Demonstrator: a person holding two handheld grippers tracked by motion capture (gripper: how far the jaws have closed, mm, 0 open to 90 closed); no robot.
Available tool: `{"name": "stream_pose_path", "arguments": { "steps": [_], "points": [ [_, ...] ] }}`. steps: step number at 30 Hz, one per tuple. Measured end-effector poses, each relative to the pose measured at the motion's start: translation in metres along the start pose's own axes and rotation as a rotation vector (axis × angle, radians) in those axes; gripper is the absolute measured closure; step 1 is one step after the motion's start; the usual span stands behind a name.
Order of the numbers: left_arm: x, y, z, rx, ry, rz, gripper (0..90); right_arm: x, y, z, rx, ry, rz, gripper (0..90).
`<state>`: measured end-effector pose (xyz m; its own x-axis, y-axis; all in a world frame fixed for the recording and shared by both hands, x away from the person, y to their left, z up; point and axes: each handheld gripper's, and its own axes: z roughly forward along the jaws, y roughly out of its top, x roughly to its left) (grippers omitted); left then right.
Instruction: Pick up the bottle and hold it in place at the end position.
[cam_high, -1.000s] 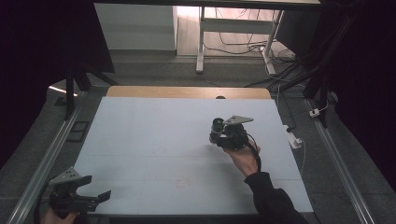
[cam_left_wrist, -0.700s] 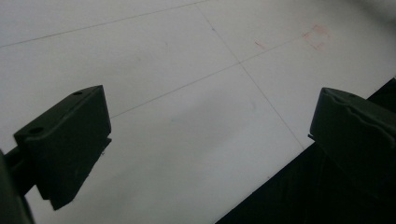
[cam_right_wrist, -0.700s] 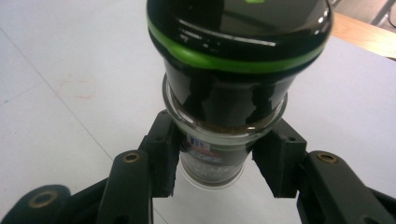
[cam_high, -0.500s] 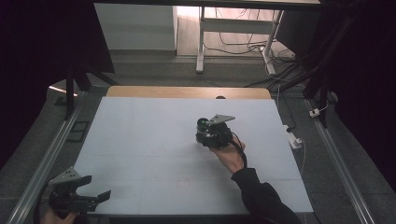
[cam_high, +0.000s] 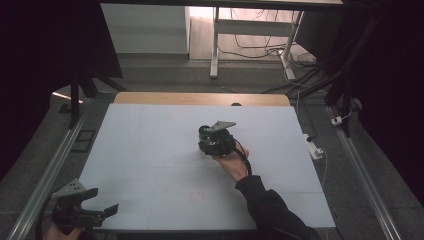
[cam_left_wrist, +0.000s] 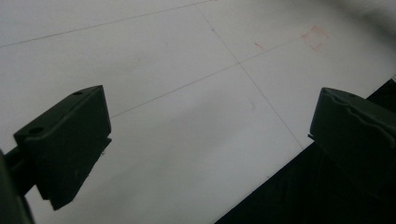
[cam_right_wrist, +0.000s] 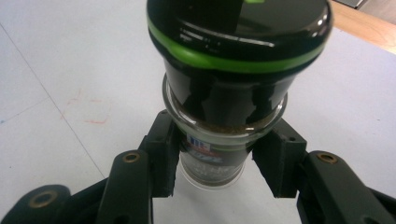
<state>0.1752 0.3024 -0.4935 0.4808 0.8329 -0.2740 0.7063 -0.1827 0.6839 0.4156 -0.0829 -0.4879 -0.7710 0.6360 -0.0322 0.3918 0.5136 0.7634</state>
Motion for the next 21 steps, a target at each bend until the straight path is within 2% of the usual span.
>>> {"name": "stream_pose_path", "arguments": {
  "steps": [9, 21],
  "points": [
    [0.000, 0.000, 0.000, 0.001, 0.000, 0.000, 0.0, 0.001, -0.004, 0.011, 0.017, -0.006, -0.010, 52.7],
    [0.000, 0.001, 0.001, 0.002, -0.001, 0.000, 0.0, 0.001, -0.010, 0.016, 0.040, -0.014, -0.023, 52.7]
  ]
}}
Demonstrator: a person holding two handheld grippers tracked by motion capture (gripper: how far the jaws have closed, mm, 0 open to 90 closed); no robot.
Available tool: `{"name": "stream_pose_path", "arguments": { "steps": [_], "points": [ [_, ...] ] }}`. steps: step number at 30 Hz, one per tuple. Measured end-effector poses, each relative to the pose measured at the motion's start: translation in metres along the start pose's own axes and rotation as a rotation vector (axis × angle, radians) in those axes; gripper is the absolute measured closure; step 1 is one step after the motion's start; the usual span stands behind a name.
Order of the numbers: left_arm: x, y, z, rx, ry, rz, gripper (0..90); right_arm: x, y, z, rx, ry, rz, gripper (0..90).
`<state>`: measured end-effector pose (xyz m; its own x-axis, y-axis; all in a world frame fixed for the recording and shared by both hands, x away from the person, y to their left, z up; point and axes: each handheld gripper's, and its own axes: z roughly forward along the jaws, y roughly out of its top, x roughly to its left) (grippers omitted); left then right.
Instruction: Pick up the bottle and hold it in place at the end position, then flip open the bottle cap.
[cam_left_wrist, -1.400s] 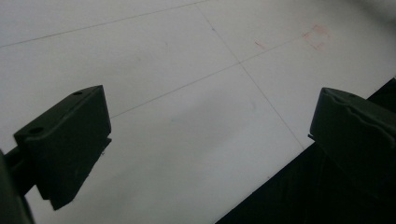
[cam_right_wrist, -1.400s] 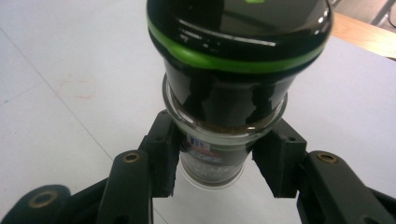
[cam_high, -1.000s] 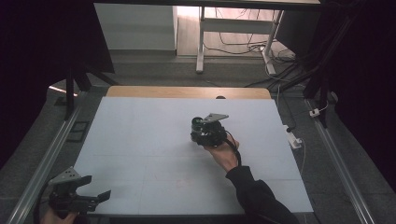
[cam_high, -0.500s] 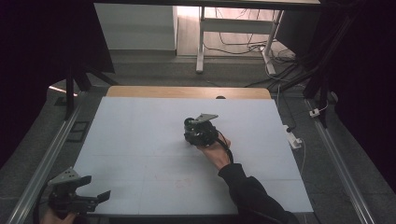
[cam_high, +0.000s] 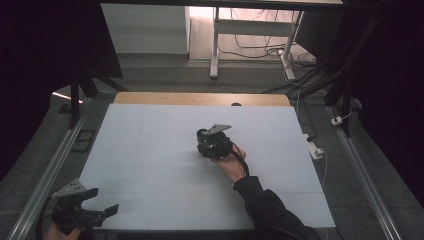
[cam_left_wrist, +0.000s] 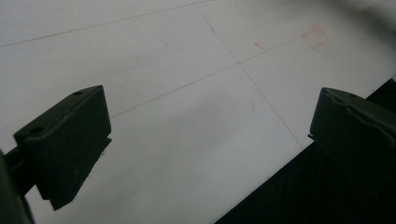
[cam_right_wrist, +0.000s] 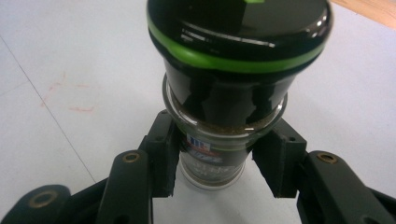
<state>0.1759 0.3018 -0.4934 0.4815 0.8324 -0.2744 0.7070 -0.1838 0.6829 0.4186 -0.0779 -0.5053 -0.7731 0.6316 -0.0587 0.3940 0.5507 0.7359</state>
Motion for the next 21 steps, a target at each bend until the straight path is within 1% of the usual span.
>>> {"name": "stream_pose_path", "arguments": {
  "steps": [3, 12, 18, 21],
  "points": [
    [0.0000, 0.0001, 0.0001, 0.001, 0.000, 0.000, 0.0, -0.0001, -0.0013, 0.0007, -0.001, -0.002, -0.006, 52.7],
    [-0.0005, 0.0007, 0.0006, 0.005, -0.003, 0.003, 0.0, -0.0009, -0.0049, 0.0005, -0.020, 0.005, 0.008, 52.7],
    [0.0001, 0.0005, -0.0003, -0.007, -0.012, 0.008, 0.0, -0.0018, -0.0051, 0.0005, -0.019, 0.011, 0.005, 52.7],
    [-0.0010, 0.0011, -0.0001, -0.012, -0.010, 0.019, 0.0, -0.0022, -0.0056, 0.0004, -0.021, 0.011, 0.003, 52.7]
  ]
}}
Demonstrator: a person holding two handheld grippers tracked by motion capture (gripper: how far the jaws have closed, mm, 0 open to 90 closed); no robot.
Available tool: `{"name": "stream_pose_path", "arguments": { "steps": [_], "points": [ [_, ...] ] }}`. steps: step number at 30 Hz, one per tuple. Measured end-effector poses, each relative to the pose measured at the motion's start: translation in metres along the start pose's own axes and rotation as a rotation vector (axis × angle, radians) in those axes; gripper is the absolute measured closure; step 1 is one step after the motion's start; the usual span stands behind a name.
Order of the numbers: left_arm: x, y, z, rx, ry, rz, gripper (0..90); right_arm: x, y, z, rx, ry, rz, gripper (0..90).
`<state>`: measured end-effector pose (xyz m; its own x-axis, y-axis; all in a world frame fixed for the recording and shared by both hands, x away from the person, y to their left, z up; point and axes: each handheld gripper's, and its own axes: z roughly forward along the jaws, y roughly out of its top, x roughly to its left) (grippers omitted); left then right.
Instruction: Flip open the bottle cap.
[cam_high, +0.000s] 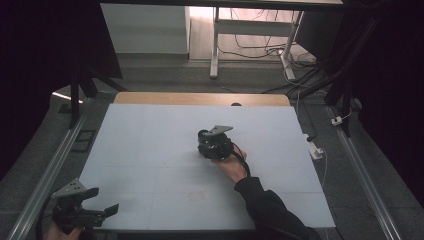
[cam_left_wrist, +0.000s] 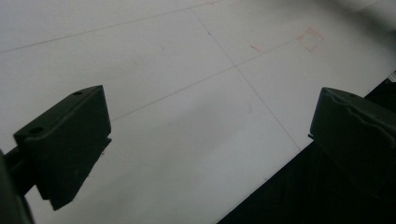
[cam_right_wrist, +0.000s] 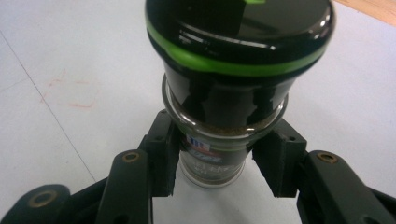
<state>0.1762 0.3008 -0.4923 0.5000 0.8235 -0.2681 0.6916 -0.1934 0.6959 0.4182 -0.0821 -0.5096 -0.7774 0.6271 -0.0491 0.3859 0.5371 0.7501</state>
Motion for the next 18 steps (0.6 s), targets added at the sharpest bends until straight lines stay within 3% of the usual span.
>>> {"name": "stream_pose_path", "arguments": {
  "steps": [9, 18],
  "points": [
    [-0.002, 0.003, 0.001, -0.016, -0.012, 0.024, 0.0, 0.000, 0.000, 0.000, 0.000, 0.004, 0.001, 52.7],
    [-0.004, 0.011, 0.006, -0.011, -0.047, 0.095, 0.0, -0.001, 0.000, 0.000, 0.000, 0.005, -0.001, 52.8]
  ]
}}
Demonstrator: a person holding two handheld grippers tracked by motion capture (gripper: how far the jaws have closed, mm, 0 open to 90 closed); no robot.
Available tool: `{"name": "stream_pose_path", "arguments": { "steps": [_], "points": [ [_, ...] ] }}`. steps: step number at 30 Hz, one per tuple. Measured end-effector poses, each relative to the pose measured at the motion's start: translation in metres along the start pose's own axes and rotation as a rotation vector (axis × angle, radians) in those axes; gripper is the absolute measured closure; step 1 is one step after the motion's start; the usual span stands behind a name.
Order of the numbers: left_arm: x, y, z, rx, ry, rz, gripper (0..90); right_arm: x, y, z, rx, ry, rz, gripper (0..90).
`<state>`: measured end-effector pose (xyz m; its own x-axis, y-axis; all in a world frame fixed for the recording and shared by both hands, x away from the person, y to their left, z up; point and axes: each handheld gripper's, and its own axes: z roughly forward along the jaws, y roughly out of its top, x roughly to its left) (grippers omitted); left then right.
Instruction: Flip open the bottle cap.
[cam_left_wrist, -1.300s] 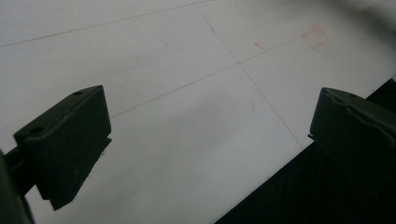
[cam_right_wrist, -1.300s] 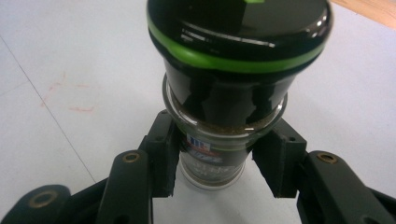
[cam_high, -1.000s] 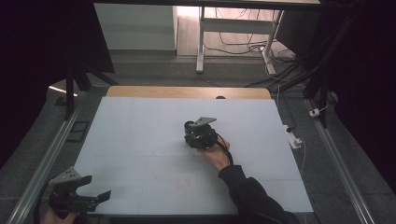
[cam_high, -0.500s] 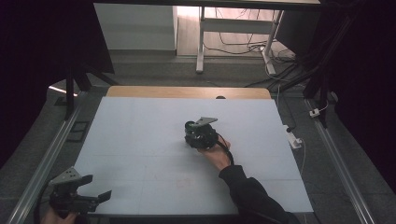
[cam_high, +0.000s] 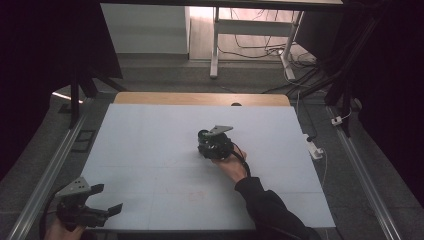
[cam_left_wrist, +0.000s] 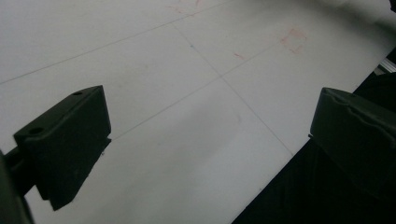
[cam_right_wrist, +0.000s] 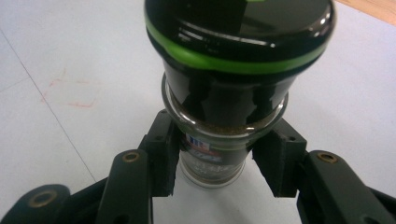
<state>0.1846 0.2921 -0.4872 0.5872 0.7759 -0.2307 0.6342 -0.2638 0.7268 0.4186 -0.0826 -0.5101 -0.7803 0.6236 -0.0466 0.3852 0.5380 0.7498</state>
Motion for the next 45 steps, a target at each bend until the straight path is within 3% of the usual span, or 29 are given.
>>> {"name": "stream_pose_path", "arguments": {
  "steps": [3, 5, 8, 15, 19, 28, 39, 45],
  "points": [
    [-0.001, 0.002, 0.002, -0.003, -0.006, 0.004, 0.0, 0.000, 0.000, 0.000, 0.001, 0.000, -0.001, 52.7],
    [0.000, 0.005, 0.004, -0.031, -0.025, 0.012, 0.0, 0.000, 0.000, 0.000, 0.001, 0.000, -0.001, 52.7],
    [0.000, 0.008, 0.007, -0.044, -0.020, 0.030, 0.0, 0.000, 0.000, 0.000, 0.002, 0.002, -0.003, 52.7],
    [-0.002, 0.019, 0.020, -0.044, -0.039, 0.060, 0.0, -0.001, 0.000, 0.000, 0.002, 0.006, -0.003, 52.7],
    [-0.001, 0.028, 0.027, -0.054, -0.044, 0.055, 0.0, -0.001, 0.001, 0.000, 0.004, 0.007, -0.003, 52.7],
    [0.005, 0.049, 0.044, -0.067, -0.035, 0.053, 0.0, -0.002, 0.001, 0.000, 0.005, 0.012, -0.007, 52.7],
    [0.004, 0.087, 0.074, -0.073, -0.021, 0.101, 0.0, -0.002, 0.001, 0.000, 0.007, 0.014, -0.009, 52.7],
    [0.002, 0.103, 0.092, -0.067, -0.052, 0.122, 0.0, -0.002, 0.001, 0.000, 0.011, 0.017, -0.012, 52.7]
  ]
}}
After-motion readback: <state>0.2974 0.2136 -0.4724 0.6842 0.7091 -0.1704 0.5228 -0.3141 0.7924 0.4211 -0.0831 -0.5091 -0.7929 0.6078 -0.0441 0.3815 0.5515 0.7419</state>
